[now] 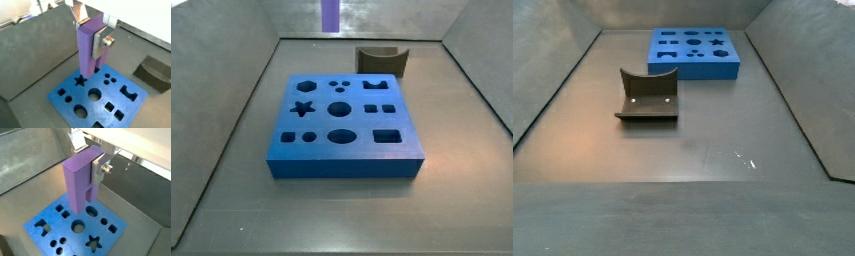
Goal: Insert the double-square object.
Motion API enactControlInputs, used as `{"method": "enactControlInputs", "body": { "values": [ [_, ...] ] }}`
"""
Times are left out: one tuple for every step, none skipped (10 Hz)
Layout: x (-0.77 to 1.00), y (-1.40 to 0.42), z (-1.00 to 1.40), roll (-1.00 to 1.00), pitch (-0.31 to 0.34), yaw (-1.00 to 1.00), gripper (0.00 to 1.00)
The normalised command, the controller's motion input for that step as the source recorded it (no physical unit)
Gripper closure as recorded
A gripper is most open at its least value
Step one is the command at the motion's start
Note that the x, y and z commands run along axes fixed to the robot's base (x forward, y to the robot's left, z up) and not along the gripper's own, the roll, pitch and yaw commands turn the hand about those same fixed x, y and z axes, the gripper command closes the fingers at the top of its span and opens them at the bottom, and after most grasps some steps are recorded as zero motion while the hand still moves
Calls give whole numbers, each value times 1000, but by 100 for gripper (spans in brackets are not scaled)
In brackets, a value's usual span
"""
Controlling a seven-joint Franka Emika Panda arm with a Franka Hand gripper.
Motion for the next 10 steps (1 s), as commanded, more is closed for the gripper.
{"method": "enactControlInputs", "body": {
  "values": [
    [677,63,-746,-10,10,-523,100],
    [743,243,-740,-54,0,-529,100],
    [814,274,-749,-60,0,-480,100],
    [811,277,-751,-59,0,-480,100],
    [757,283,-763,-50,0,-529,100],
    [640,260,-763,-33,16,-623,100],
    [471,186,-643,-69,10,-743,100],
    [263,14,-354,-123,10,-897,100],
    [9,-14,-71,-84,0,-1000,100],
    [9,0,-26,-57,0,-1000,100]
  ]
}}
